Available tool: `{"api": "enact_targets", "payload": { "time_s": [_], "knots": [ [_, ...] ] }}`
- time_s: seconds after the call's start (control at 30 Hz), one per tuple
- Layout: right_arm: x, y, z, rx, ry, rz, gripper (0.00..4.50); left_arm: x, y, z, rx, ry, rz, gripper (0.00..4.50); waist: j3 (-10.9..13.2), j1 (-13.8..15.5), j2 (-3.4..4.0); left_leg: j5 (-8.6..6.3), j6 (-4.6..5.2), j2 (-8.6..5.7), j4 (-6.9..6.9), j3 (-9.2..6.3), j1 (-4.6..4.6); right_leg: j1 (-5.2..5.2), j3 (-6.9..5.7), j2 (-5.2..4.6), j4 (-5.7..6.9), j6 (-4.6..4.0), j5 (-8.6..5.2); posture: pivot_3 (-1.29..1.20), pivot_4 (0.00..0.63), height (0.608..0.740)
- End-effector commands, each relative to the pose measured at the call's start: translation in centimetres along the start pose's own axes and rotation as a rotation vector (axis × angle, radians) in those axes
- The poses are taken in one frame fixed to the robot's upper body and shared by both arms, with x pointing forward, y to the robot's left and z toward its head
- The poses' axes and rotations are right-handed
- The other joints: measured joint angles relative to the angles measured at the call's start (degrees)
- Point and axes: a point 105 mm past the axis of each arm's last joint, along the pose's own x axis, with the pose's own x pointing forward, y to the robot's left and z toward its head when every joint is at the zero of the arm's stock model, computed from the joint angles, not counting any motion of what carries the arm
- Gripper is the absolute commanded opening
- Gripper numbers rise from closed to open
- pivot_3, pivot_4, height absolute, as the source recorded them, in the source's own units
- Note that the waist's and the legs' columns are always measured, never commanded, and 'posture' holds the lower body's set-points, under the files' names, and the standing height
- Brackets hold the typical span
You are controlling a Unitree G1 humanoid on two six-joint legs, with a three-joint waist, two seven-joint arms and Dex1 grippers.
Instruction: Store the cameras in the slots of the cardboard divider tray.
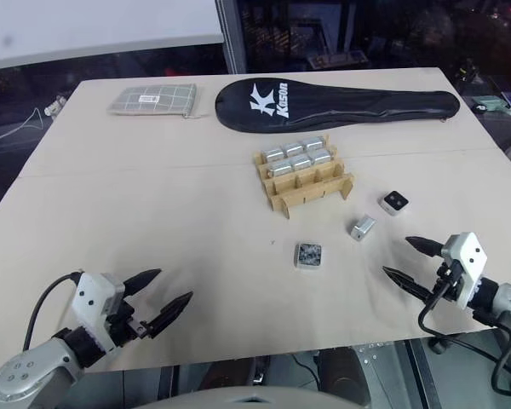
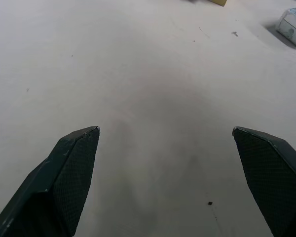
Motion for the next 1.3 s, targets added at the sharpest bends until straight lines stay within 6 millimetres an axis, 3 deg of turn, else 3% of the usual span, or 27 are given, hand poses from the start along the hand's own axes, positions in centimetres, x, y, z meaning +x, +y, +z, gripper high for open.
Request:
{"api": "enact_targets", "payload": {
  "time_s": [0.03,0.73,0.83,1.0,1.17,1.3],
  "knots": [
    [0.0,-0.3,0.7,-0.033,-0.012,0.006,4.50,0.0,-0.2,1.2,0.034,-0.045,-0.018,4.48,0.00,0.00,0.00,0.00,0.00,0.00,0.00,0.00,0.00,0.00,0.00,0.00,0.00,0.00,0.00,0.00,0.150,0.740],
    [-0.3,-0.4,0.8,-0.038,-0.004,-0.024,4.50,0.5,0.1,1.8,0.023,-0.082,-0.032,4.48,0.00,-0.06,0.00,0.00,0.00,0.08,0.00,0.24,0.02,-0.01,0.05,0.09,0.00,0.00,0.00,0.00,0.150,0.740],
    [-0.1,-1.0,0.9,-0.037,-0.017,-0.065,4.50,0.5,0.1,1.9,0.023,-0.087,-0.034,4.48,0.00,-0.08,0.00,0.00,0.00,0.08,0.00,0.25,0.02,-0.01,0.06,0.09,0.00,0.00,0.00,0.00,0.150,0.740],
    [1.3,-4.5,2.5,-0.047,-0.072,-0.302,4.50,0.7,0.0,2.3,0.016,-0.105,-0.067,4.48,0.00,-0.47,-0.01,0.00,0.00,0.17,0.01,0.28,0.04,-0.01,0.14,0.18,0.00,0.00,0.00,0.00,0.150,0.740],
    [3.8,-6.8,3.8,-0.049,-0.079,-0.362,4.50,0.5,-0.7,5.4,-0.025,-0.212,-0.241,4.48,0.00,-1.10,-0.01,0.00,0.00,0.20,0.01,0.34,0.02,-0.05,0.13,0.25,0.01,-0.01,0.01,0.00,0.150,0.740],
    [5.7,-7.6,2.9,-0.073,0.047,-0.272,4.50,0.2,-0.9,7.8,0.018,-0.249,-0.381,4.48,0.00,-1.29,0.01,0.00,0.00,0.19,0.00,0.34,0.03,-0.07,0.12,0.29,0.03,-0.06,0.05,0.00,0.150,0.740]
  ]
}}
